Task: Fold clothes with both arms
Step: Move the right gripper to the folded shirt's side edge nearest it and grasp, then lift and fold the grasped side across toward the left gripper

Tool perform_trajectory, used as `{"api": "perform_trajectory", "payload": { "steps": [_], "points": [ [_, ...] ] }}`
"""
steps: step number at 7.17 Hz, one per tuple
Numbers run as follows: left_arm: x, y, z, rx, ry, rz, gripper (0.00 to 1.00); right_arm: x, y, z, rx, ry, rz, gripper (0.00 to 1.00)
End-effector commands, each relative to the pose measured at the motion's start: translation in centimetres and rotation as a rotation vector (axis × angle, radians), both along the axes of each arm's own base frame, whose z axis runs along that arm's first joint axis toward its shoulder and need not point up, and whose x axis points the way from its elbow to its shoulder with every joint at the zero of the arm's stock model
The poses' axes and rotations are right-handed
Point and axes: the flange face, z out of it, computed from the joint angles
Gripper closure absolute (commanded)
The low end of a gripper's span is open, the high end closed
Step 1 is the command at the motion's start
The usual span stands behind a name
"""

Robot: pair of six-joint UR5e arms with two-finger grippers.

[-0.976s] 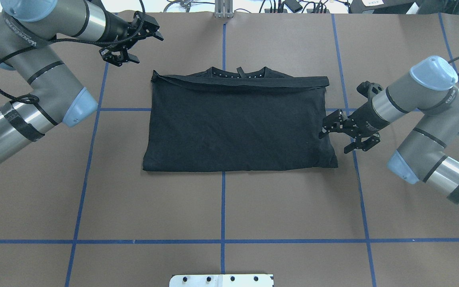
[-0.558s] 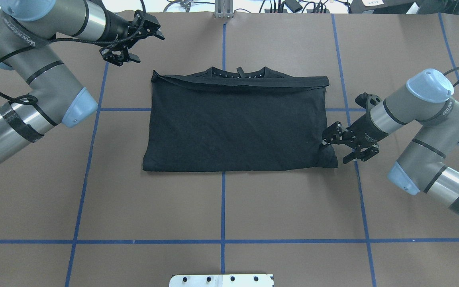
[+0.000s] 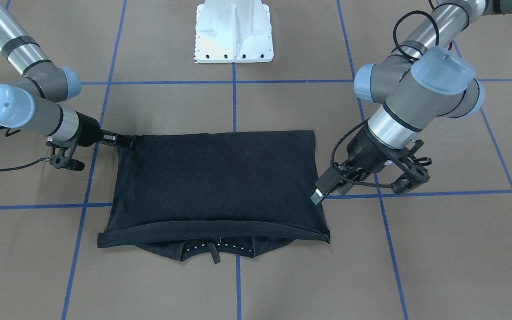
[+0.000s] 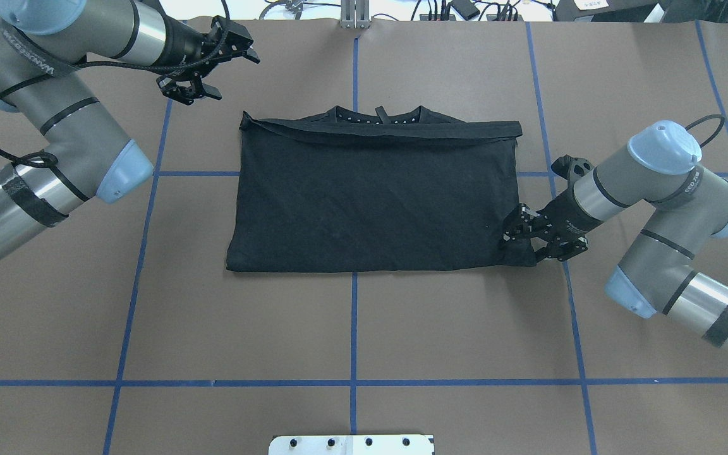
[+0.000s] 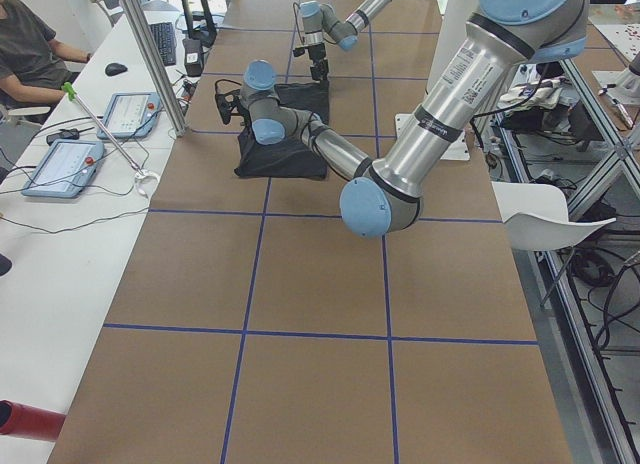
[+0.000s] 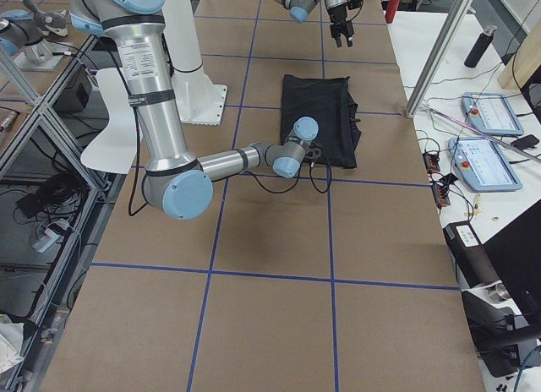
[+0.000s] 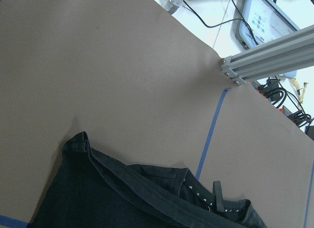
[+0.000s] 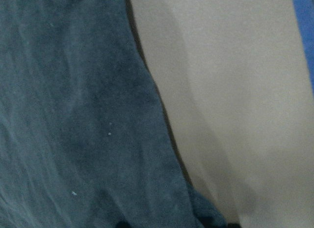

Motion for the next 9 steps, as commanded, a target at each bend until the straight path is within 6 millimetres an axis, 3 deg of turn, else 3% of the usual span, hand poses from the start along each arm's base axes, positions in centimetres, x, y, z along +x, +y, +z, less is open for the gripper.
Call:
{"api": "perform_trajectory", "payload": {
  "steps": [1, 2, 4, 6, 7, 9],
  "points": [
    [-0.1, 0.0, 0.0, 0.0, 0.0, -0.002, 0.0, 0.2, 0.2, -0.4, -0.006, -0.02, -0.024, 1.0],
    [-0.1, 0.0, 0.0, 0.0, 0.0, -0.002, 0.0, 1.1, 0.0, -1.1, -0.013, -0.045, -0.04, 1.0],
    [-0.2, -0.1, 0.2, -0.002, -0.002, -0.004, 0.0, 2.4, 1.9, -4.3, 0.019, -0.109, -0.08, 1.0],
    [-0.3, -0.1, 0.1, -0.001, -0.001, -0.005, 0.01, 2.1, 7.2, -9.3, -0.005, -0.249, -0.33, 1.0],
    [-0.5, 0.0, 0.0, 0.001, 0.001, -0.007, 0.01, 0.5, 9.5, -12.7, 0.023, -0.291, -0.389, 1.0],
    [-0.4, 0.2, -0.5, -0.025, -0.018, -0.002, 0.01, -5.6, 13.1, -19.2, 0.052, -0.35, -0.493, 1.0]
  ]
}}
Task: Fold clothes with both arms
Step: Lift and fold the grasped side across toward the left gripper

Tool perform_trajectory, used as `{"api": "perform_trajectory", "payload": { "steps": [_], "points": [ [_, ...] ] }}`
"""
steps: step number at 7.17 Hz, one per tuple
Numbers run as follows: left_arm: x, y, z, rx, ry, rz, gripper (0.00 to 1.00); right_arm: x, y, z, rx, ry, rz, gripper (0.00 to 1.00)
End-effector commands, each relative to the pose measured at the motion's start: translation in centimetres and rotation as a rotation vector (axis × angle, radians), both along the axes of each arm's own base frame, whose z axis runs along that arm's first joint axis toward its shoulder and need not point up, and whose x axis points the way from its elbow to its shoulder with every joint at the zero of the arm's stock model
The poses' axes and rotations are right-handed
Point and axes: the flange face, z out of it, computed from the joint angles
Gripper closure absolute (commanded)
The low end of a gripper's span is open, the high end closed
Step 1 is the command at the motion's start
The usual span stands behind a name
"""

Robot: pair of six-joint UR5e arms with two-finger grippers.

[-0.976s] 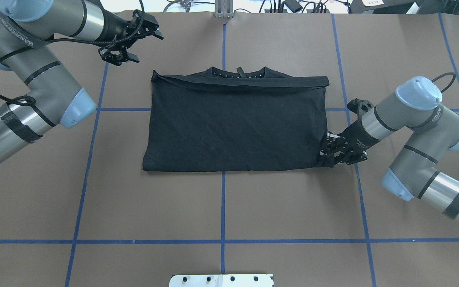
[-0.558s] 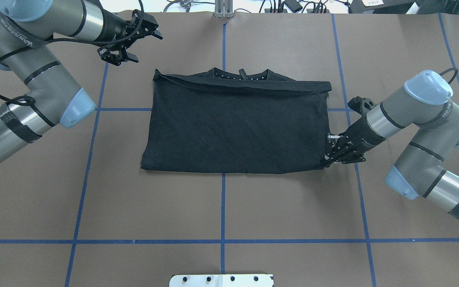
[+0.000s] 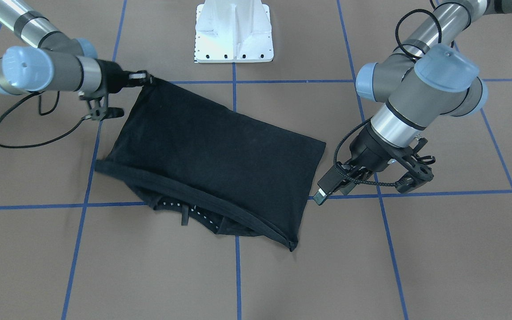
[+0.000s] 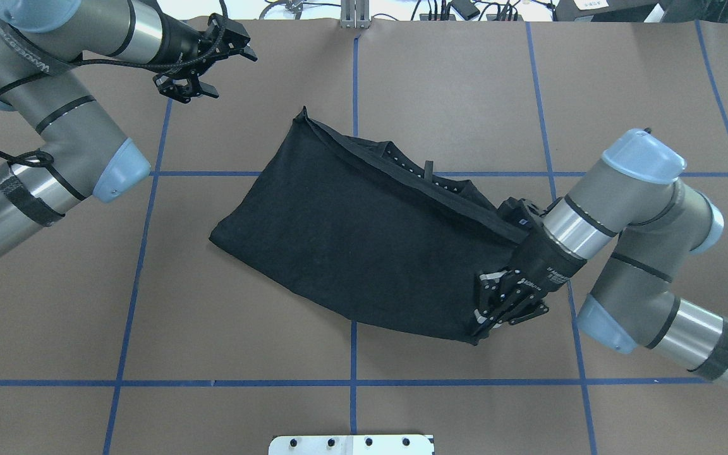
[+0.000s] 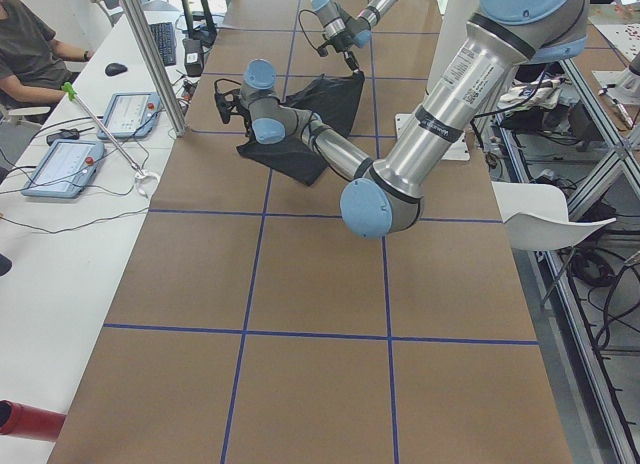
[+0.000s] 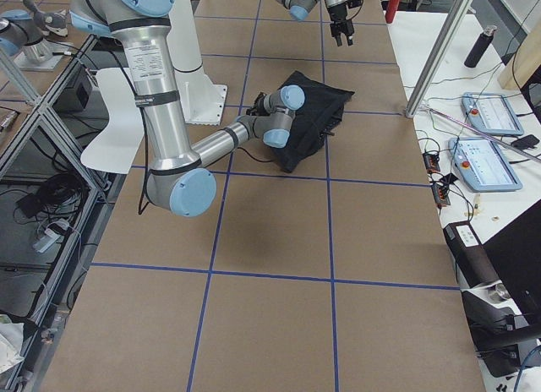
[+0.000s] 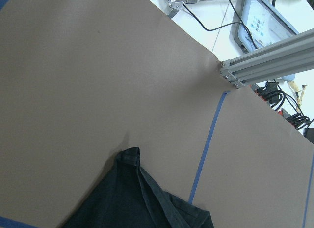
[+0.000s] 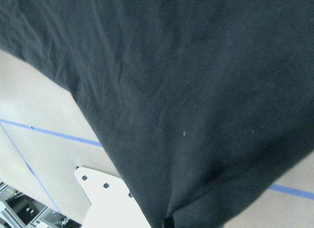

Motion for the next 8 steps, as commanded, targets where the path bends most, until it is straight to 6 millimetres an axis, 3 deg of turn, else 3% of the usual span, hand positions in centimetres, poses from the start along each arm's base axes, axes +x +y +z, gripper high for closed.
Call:
{"api": "perform_trajectory", "payload": {
  "steps": [1, 2, 4, 7, 8],
  "points": [
    [-0.1, 0.3, -0.5, -0.018, -0.012, 0.004, 0.01, -5.8, 3.2, -5.5, 0.038, -0.054, -0.068, 1.0],
    [-0.1, 0.3, -0.5, -0.017, -0.013, 0.005, 0.01, -7.7, 2.6, -6.8, 0.047, -0.057, -0.053, 1.0],
    [0.1, 0.4, -0.5, -0.018, -0.013, 0.009, 0.01, -9.6, 1.6, -9.3, 0.014, -0.046, -0.047, 1.0],
    [0.1, 0.6, -0.9, -0.013, -0.008, 0.012, 0.01, -11.0, 2.8, -10.3, -0.033, -0.018, -0.054, 0.98],
    [0.1, 0.6, -0.8, -0.014, -0.009, 0.012, 0.01, -10.8, 2.9, -11.2, -0.061, -0.01, -0.048, 0.01]
  ]
}}
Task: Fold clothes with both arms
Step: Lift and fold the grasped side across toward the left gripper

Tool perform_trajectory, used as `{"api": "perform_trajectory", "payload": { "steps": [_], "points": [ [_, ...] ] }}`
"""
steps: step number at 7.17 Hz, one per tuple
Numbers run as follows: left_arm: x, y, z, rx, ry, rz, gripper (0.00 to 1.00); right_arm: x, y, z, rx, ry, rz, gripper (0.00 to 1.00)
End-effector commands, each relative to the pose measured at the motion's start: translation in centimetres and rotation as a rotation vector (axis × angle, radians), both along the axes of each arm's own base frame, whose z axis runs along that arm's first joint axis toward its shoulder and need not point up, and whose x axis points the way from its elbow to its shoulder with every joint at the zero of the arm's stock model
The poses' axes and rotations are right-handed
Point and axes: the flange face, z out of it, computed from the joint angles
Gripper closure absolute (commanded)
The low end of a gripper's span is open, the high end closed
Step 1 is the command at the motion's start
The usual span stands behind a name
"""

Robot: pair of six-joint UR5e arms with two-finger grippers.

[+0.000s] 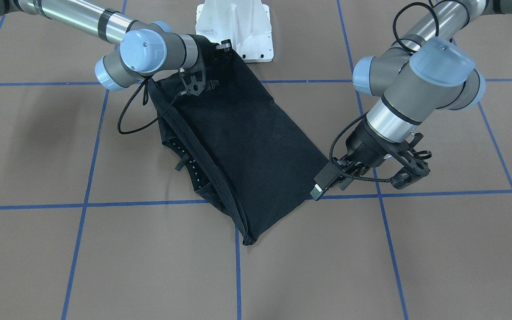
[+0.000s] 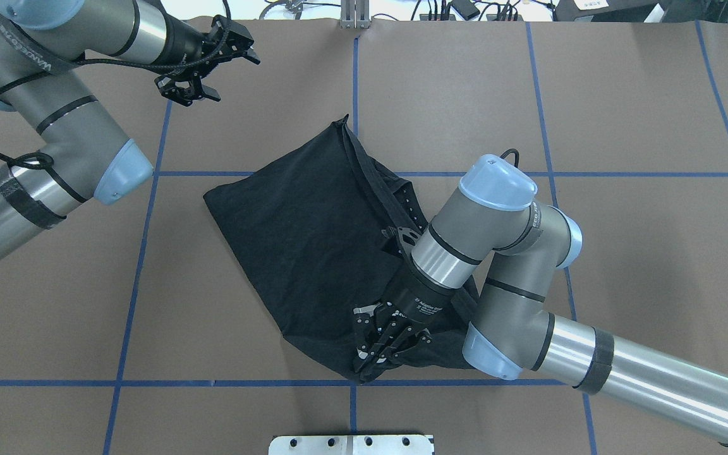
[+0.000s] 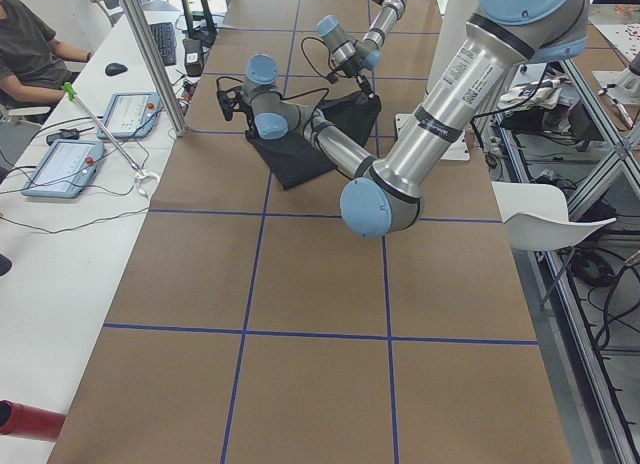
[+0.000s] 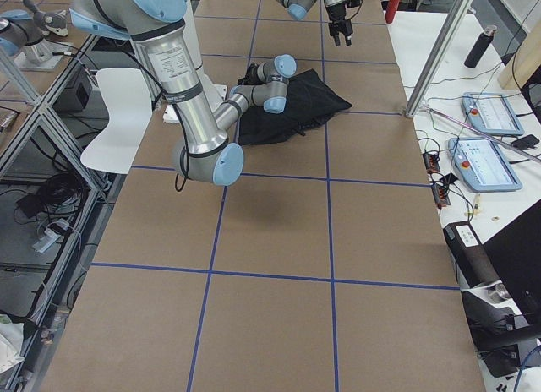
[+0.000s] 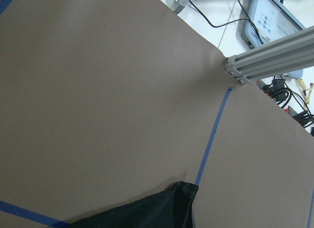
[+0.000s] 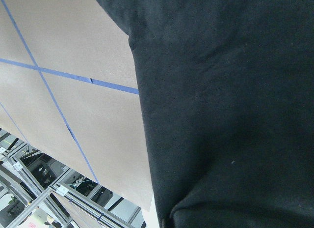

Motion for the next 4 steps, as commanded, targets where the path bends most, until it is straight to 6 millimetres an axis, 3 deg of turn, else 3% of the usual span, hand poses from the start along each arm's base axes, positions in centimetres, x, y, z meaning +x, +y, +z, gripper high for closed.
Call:
{"api": "perform_trajectory", "payload": {
  "steps": [1, 3, 4],
  "points": [
    [0.1, 0.1, 0.2, -0.002, -0.001, 0.003, 0.01, 0.4, -0.3, -1.0, -0.046, 0.019, 0.017, 0.0],
    [0.3, 0.0, 0.6, -0.01, -0.007, 0.005, 0.01, 3.2, -4.2, -0.7, -0.057, 0.028, 0.076, 0.0],
    [0.4, 0.1, 1.9, -0.022, -0.018, 0.007, 0.01, 4.9, -6.4, -0.6, -0.062, 0.031, 0.11, 0.0]
  ]
}}
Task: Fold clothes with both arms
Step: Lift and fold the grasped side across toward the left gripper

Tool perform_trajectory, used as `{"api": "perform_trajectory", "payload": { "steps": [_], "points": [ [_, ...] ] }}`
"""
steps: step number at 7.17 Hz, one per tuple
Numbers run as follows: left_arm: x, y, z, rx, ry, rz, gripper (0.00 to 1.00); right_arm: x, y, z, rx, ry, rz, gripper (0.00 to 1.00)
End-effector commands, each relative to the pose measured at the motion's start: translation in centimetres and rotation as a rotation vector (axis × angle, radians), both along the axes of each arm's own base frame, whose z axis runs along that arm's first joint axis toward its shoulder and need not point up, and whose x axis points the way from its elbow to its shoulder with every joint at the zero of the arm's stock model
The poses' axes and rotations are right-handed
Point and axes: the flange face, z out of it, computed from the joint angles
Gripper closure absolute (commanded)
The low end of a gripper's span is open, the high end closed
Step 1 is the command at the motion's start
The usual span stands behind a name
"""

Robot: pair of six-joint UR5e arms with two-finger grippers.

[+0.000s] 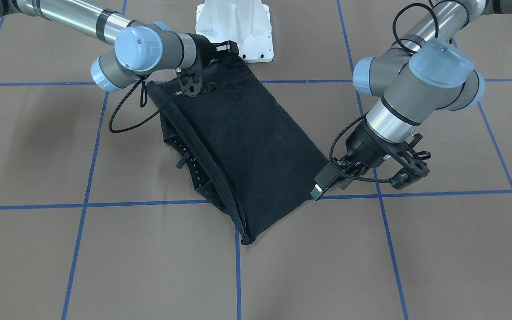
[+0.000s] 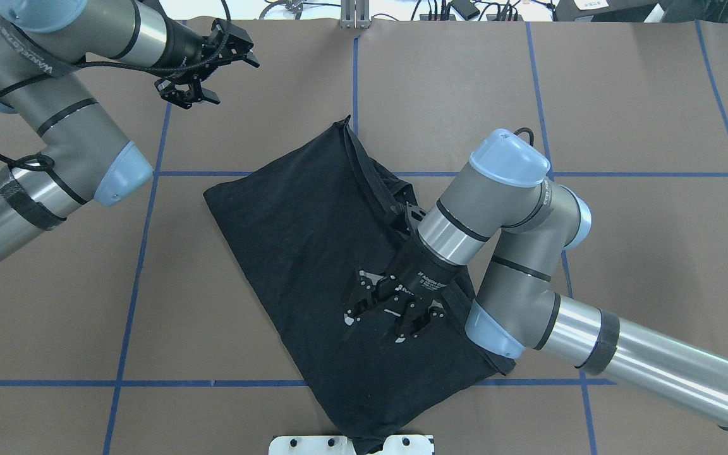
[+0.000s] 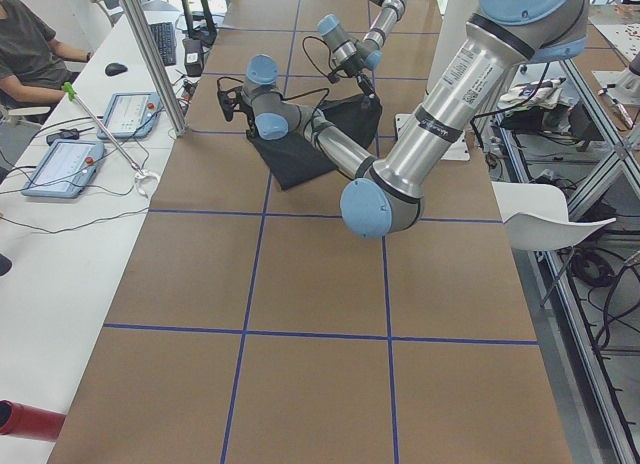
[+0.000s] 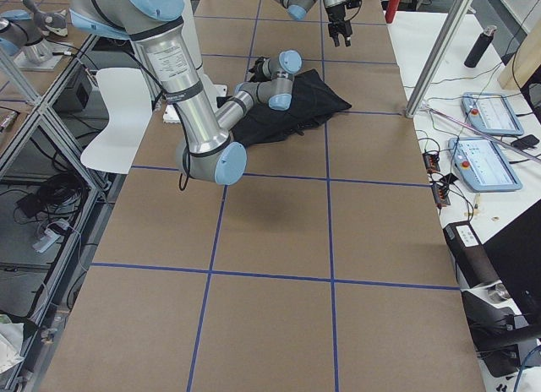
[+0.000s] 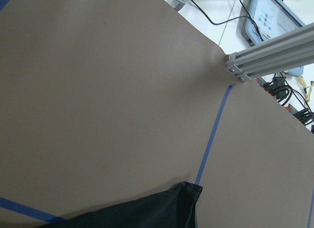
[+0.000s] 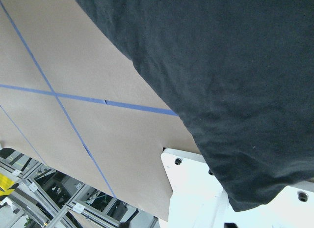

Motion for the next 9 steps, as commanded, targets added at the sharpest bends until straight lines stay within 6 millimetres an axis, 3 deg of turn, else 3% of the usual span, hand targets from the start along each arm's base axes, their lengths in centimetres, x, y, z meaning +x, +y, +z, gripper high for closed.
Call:
{"api": "perform_trajectory", "payload": {
  "steps": [1, 2, 4, 6, 9],
  "points": [
    [0.0, 0.3, 2.7, -0.021, -0.028, 0.007, 0.01, 3.4, -4.5, 0.4, -0.01, 0.011, 0.08, 0.0],
    [0.2, 0.8, 5.1, -0.009, -0.067, 0.018, 0.01, 5.1, -6.7, 0.7, -0.007, 0.012, 0.134, 0.0],
    [5.9, 4.8, 9.5, -0.014, -0.143, 0.04, 0.01, 8.0, -10.5, 1.4, 0.003, 0.017, 0.241, 0.0],
    [8.3, 6.8, 12.4, -0.033, -0.191, 0.055, 0.01, 8.5, -11.6, 1.5, 0.003, 0.027, 0.295, 0.0],
    [8.9, 6.5, 14.3, -0.06, -0.22, 0.061, 0.01, 8.6, -11.8, 1.4, 0.004, 0.029, 0.309, 0.0]
  ]
}}
